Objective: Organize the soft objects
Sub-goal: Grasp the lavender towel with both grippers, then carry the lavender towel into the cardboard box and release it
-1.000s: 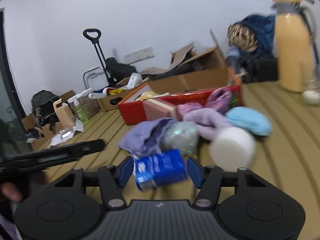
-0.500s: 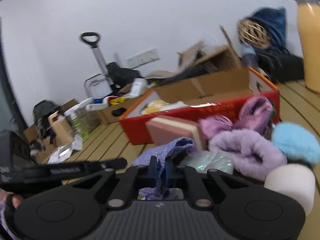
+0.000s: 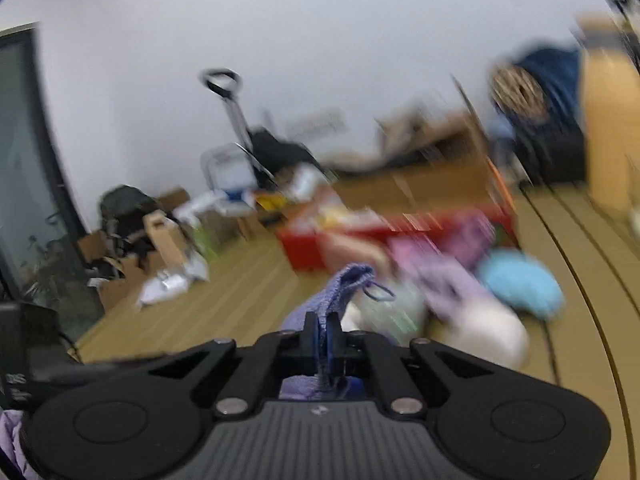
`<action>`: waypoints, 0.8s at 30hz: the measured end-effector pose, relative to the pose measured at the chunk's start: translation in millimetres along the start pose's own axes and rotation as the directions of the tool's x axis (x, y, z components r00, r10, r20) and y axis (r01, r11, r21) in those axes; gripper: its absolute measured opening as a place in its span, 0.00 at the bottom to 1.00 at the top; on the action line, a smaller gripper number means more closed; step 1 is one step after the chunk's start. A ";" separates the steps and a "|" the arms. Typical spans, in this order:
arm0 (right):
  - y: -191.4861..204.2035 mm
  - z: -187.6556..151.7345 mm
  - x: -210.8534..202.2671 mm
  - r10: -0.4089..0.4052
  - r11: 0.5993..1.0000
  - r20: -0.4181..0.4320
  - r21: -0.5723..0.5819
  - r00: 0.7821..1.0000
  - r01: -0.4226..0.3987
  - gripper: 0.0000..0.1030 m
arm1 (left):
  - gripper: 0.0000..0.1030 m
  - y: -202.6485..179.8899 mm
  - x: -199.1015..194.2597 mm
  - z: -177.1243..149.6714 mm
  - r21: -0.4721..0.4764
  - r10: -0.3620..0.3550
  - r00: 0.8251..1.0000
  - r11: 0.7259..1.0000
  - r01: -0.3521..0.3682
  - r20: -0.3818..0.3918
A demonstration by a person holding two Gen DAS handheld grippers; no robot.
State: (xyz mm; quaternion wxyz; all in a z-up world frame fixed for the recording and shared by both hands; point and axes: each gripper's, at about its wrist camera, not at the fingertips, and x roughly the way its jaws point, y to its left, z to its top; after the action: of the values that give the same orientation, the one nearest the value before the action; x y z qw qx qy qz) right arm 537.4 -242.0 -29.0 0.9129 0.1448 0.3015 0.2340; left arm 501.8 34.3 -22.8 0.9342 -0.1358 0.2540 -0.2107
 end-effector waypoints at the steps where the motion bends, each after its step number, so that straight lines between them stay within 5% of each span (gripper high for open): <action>1: -12.4 -4.6 2.0 -0.024 0.999 -0.014 0.028 1.000 0.024 0.03 | 0.64 -2.2 6.5 -1.5 -0.005 0.006 1.000 1.000 -0.006 -0.007; 5: -38.6 -13.3 8.1 -0.042 0.996 -0.035 0.077 0.998 0.045 0.03 | 0.57 -11.1 33.0 -3.8 -0.036 0.017 0.997 0.999 -0.019 -0.074; 7: -38.6 -14.4 8.0 -0.048 0.997 -0.030 0.063 0.998 0.049 0.03 | 0.20 -14.1 32.2 -5.0 -0.041 -0.020 0.998 0.999 0.018 -0.064; 9: -37.6 -13.8 5.4 -0.041 0.997 -0.023 0.061 0.999 0.043 0.03 | 0.09 -15.7 30.2 -6.0 -0.043 -0.040 0.997 0.998 0.037 -0.072; 14: -29.8 -16.0 -9.3 -0.040 0.998 0.023 0.057 0.999 0.039 0.03 | 0.08 -26.1 14.3 -6.1 -0.042 -0.039 0.998 0.998 0.037 -0.053; 17: -19.2 -1.2 -13.3 -0.013 1.000 0.060 0.027 0.998 0.011 0.03 | 0.08 -36.3 12.9 20.5 -0.003 -0.071 0.997 0.997 0.071 -0.021; 24: -30.9 138.5 59.6 -0.047 0.990 0.083 -0.128 0.995 0.057 0.04 | 0.08 -28.7 111.0 153.9 0.101 -0.077 0.997 0.992 0.077 -0.012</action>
State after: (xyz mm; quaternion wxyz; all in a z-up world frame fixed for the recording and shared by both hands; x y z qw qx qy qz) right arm 675.8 -254.6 37.3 0.9376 0.0862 0.2523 0.2233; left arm 661.1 -19.5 69.5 0.9300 -0.0970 0.2414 -0.2598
